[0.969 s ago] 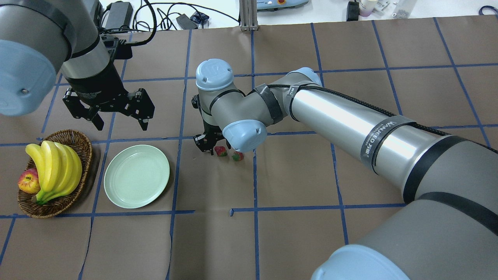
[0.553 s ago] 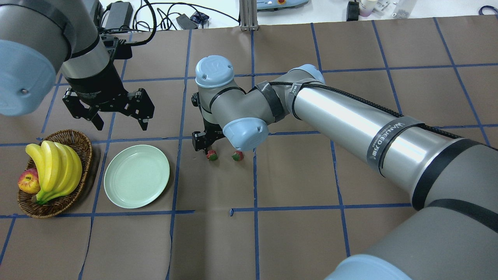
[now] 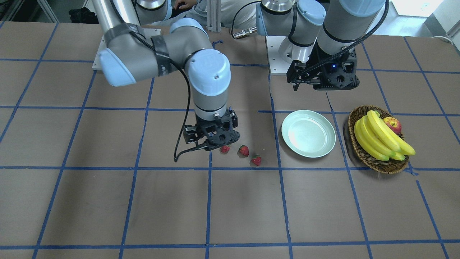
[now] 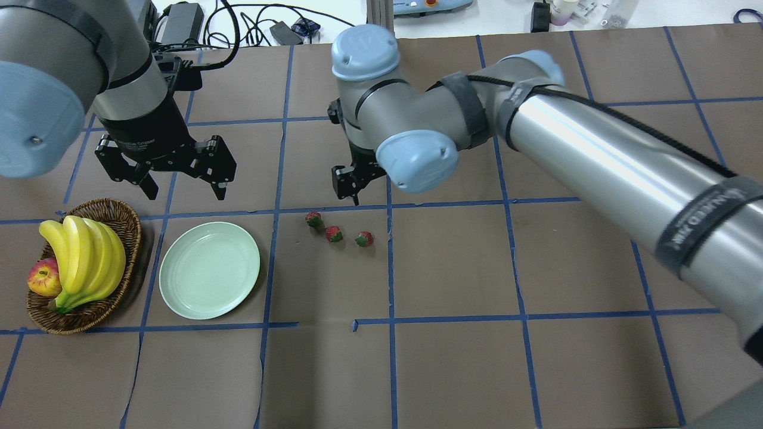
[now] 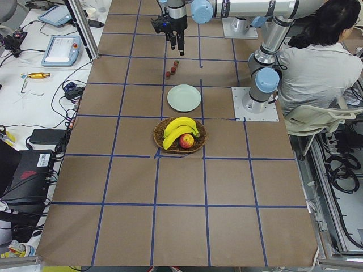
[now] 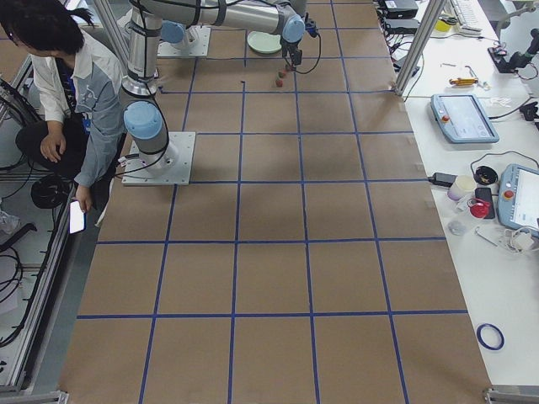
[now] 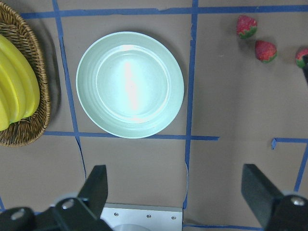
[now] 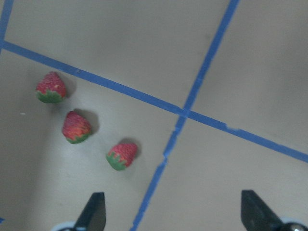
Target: Collect all strawberries into plate
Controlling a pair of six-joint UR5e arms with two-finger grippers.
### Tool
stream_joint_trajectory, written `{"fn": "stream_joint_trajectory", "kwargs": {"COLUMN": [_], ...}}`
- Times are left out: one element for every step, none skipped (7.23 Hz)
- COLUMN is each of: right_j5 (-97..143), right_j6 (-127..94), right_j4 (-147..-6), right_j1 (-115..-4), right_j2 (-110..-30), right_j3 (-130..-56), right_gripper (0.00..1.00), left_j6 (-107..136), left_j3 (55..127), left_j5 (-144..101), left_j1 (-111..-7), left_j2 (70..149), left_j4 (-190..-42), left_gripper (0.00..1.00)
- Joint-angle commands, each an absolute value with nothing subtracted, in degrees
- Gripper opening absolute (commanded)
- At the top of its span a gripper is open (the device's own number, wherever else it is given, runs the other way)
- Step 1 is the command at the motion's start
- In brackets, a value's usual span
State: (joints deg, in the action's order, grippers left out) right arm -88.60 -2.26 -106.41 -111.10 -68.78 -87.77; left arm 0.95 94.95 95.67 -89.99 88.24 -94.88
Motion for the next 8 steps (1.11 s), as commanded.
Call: {"fn": "stream_joint_trajectory", "kwargs": {"right_j5": [-89.3, -91.0, -95.2, -95.7, -96.0, -96.0, -95.5, -94.7], "right_j6": [-2.3, -2.2, -2.0, -2.1, -2.1, -2.0, -2.0, -2.2], "right_j4": [-100.4, -96.3, -94.0, -93.7, -92.4, -89.5, -87.8, -86.0], "right_j1": [-103.1, -100.3, -97.0, -94.1, -93.0, -92.7, -92.9, -93.1], "right_j2": [-73.6, -75.4, -77.4, -78.6, -79.5, -82.2, -83.4, -85.0], "right_j3": [-88.0, -87.9, -88.0, -87.5, -87.2, -87.5, -87.2, -87.1], "right_gripper": [1.0, 1.0, 1.0, 1.0, 1.0, 1.0, 1.0, 1.0], "left_j6": [0.9, 1.1, 2.9, 3.8, 4.0, 4.2, 4.4, 4.4], "left_j3": [94.3, 93.6, 92.8, 92.9, 93.2, 93.3, 93.4, 93.8], "left_j5": [96.1, 95.9, 96.0, 95.9, 95.7, 95.7, 95.5, 95.3], "left_j1": [-89.9, -89.9, -90.0, -90.1, -90.3, -90.8, -90.9, -90.9], "left_j2": [88.3, 88.2, 88.7, 90.0, 90.2, 90.3, 91.2, 92.4], "left_j4": [-94.4, -94.4, -94.4, -92.2, -90.1, -89.9, -87.5, -84.2], "left_gripper": [1.0, 1.0, 1.0, 1.0, 1.0, 1.0, 1.0, 1.0]}}
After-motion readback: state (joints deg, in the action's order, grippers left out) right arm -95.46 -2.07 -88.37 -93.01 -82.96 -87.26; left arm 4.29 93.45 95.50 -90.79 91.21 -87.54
